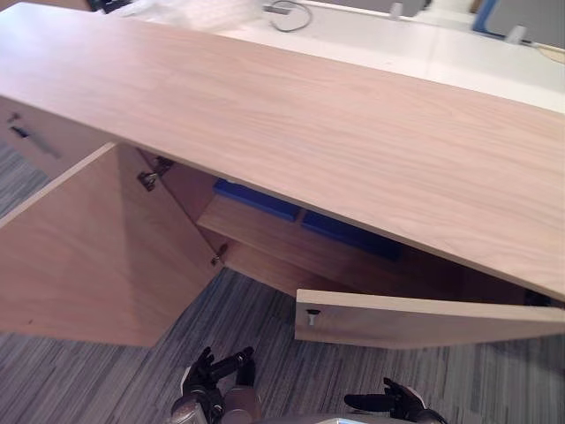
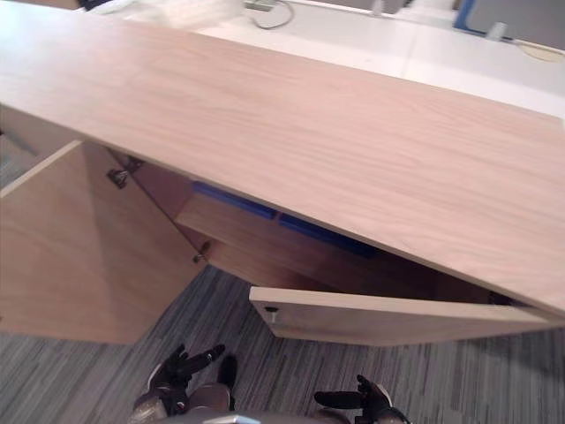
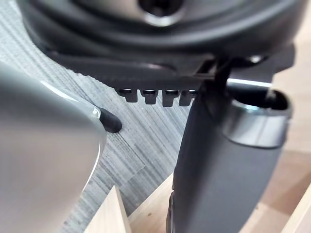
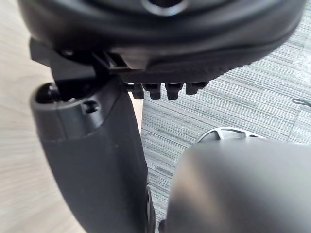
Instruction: Walk over to the cabinet, pick up the folder, carry it to the office cabinet, place the folder inside the office cabinet, then close the office cabinet door
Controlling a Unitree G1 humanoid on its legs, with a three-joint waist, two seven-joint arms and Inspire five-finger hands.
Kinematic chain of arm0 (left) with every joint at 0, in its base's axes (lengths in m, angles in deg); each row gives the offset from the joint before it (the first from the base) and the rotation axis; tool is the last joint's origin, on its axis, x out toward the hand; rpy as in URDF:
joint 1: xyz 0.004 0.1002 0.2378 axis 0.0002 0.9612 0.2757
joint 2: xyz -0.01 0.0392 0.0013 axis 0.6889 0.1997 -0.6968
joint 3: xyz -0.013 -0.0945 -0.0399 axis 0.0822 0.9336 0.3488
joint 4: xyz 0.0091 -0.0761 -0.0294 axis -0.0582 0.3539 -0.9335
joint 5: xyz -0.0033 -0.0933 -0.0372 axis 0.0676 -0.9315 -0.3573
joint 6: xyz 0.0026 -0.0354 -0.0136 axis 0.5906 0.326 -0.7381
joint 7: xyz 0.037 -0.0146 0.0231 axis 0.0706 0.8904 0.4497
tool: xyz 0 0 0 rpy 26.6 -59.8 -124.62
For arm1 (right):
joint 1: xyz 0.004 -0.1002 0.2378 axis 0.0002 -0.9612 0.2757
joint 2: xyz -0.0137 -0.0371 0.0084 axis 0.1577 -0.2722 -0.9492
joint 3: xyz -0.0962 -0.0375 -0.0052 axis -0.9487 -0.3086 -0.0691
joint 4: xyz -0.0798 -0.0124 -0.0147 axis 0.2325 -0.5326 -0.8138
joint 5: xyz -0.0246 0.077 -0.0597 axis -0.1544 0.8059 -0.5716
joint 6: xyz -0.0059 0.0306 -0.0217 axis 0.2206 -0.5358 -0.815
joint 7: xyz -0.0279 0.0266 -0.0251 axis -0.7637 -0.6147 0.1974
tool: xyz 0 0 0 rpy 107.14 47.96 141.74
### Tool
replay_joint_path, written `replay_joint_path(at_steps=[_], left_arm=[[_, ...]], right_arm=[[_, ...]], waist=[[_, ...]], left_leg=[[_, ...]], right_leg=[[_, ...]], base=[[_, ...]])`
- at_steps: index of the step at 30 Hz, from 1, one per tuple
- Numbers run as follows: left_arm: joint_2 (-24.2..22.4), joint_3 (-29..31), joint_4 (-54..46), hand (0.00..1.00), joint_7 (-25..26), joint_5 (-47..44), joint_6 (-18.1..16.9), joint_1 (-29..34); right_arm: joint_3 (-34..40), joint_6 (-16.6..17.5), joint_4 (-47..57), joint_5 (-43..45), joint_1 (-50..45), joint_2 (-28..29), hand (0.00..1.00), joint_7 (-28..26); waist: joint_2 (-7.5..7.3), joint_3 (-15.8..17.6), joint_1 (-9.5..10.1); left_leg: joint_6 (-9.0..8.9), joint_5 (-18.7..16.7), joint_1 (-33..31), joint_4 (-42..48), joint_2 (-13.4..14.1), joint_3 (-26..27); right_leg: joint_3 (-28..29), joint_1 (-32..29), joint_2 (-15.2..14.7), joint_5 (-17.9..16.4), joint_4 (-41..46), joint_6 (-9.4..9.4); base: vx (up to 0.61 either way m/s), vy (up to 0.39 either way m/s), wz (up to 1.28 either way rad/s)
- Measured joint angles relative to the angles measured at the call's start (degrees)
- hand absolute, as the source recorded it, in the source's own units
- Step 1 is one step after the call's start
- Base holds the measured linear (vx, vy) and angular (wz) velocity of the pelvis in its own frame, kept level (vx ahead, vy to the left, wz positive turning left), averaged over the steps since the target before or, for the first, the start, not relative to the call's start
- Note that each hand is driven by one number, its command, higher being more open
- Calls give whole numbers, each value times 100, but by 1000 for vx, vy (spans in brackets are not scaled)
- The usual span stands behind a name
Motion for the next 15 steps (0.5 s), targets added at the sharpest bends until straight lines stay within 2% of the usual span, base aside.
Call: replay_joint_path(at_steps=[1, 2, 3, 4, 5, 6, 7, 8, 9, 11, 14, 15], left_arm=[[-64, 7, -50, 100, 5, -181, -2, -7], [-252, 169, -66, 100, 2, -392, -36, -49], [-202, 274, -65, 100, -22, -469, -39, -52], [-224, 323, 95, 100, -40, -592, 12, -107], [-212, 333, 123, 100, -59, -668, 31, -101], [-220, 332, 133, 100, -77, -736, 39, -82], [-251, 327, 149, 100, -77, -762, 36, -69], [-314, 321, 178, 100, -79, -791, 35, -38], [-412, 306, 199, 100, -114, -923, 41, 30], [-449, 263, 308, 100, -156, -1069, 74, 19], [-181, 295, 300, 100, -165, -1164, 107, 67], [-133, 365, 287, 100, -137, -1165, 108, 118]], right_arm=[[172, 1, 88, 47, 3, -25, 100, -1], [260, 43, 237, 168, -3, -76, 100, 14], [262, 60, 289, 221, -20, 0, 100, 33], [432, 72, 282, 230, 9, -12, 100, 118], [511, 66, 260, 272, 8, -15, 100, 144], [588, 54, 251, 459, -6, -43, 100, 195], [637, 54, 243, 475, -29, -56, 100, 212], [689, 49, 199, 545, -67, -73, 100, 239], [687, 38, 127, 685, -126, -106, 100, 245], [730, 20, 36, 820, -113, -143, 100, 239], [679, 35, 50, 902, -115, 60, 100, 244], [671, 38, 64, 901, -123, 110, 100, 235]], waist=[[202, 94, -23], [327, 73, -75], [178, 64, -75], [371, 70, -136], [340, 61, -152], [320, 49, -205], [357, 26, -274], [457, -34, -338], [651, -134, -321], [789, -162, -331], [456, -135, -307], [387, -174, -316]], left_leg=[[228, 168, -73, -20, 144, 270], [143, 478, -89, -356, 259, 474], [189, 465, -78, -499, 187, 681], [123, -82, -86, 26, 477, 1488], [105, -230, -49, 211, 525, 1773], [-57, -418, 197, 289, 511, 2306], [-157, -406, 344, 160, 488, 2419], [-361, -319, 594, -206, 467, 2427], [-427, 10, 917, -744, 483, 2245], [-493, -120, 1086, -1108, 482, 2013], [-341, -251, 1097, -971, 266, 1935], [-283, -288, 1122, -929, 173, 1935]], right_leg=[[25, -365, -32, -123, 621, -119], [188, -536, 223, -217, -176, -359], [155, -545, 107, 451, -810, -296], [-245, -448, 132, 413, -715, -300], [-335, -462, 74, 413, -702, -301], [-472, -381, -120, 451, -758, -251], [-566, -321, -153, 495, -835, -212], [-706, -246, -140, 563, -980, -148], [-808, -189, 9, 673, -1185, -86], [-962, -90, 138, 802, -1364, 26], [-1042, 172, 43, 1046, -1728, 162], [-1036, 243, -27, 1107, -1813, 198]], base=[[-115, -37, 100], [-163, -29, 89], [-197, -46, 110], [-93, 6, 79], [-28, 12, 94], [33, 45, 65], [29, 47, 84], [0, 102, 69], [-2, 133, 56], [9, 203, 40], [5, 137, 23], [8, 87, 6]])
